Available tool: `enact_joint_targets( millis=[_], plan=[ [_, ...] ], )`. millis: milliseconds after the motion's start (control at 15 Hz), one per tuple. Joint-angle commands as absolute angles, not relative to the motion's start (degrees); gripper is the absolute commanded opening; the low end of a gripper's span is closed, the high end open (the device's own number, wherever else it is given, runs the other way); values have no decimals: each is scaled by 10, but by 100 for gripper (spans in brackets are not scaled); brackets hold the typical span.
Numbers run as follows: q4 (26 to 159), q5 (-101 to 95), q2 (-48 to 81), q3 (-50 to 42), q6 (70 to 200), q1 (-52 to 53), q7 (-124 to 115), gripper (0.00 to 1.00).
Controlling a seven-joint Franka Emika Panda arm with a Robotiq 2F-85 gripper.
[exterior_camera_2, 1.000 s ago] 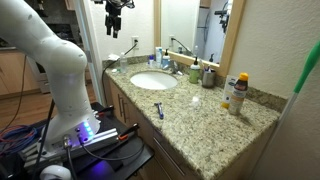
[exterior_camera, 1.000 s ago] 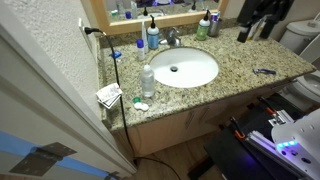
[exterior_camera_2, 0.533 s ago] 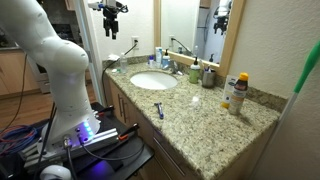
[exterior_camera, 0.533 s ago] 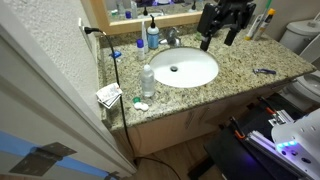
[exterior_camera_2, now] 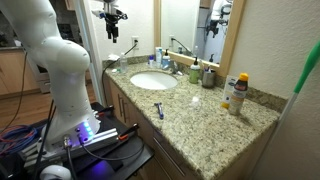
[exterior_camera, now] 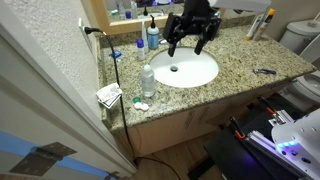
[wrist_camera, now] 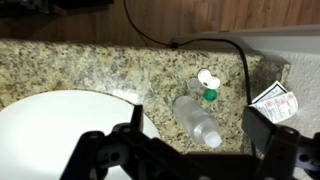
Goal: Move the clear bottle closer to the silver cup
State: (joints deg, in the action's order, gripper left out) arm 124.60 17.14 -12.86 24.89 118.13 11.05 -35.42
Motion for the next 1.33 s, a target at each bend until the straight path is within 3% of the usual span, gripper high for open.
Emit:
enact_joint_targets(
  millis=[0,400,933,1267],
  plan=[
    [1231,162,-104,233,1196,132,-375,100],
    [1194,131,-28,230,1214,139,-422,100],
    [1174,128,84,204,1377,169,-491,100],
    [1183,133,86,192,1389,180,-490,100]
  ],
)
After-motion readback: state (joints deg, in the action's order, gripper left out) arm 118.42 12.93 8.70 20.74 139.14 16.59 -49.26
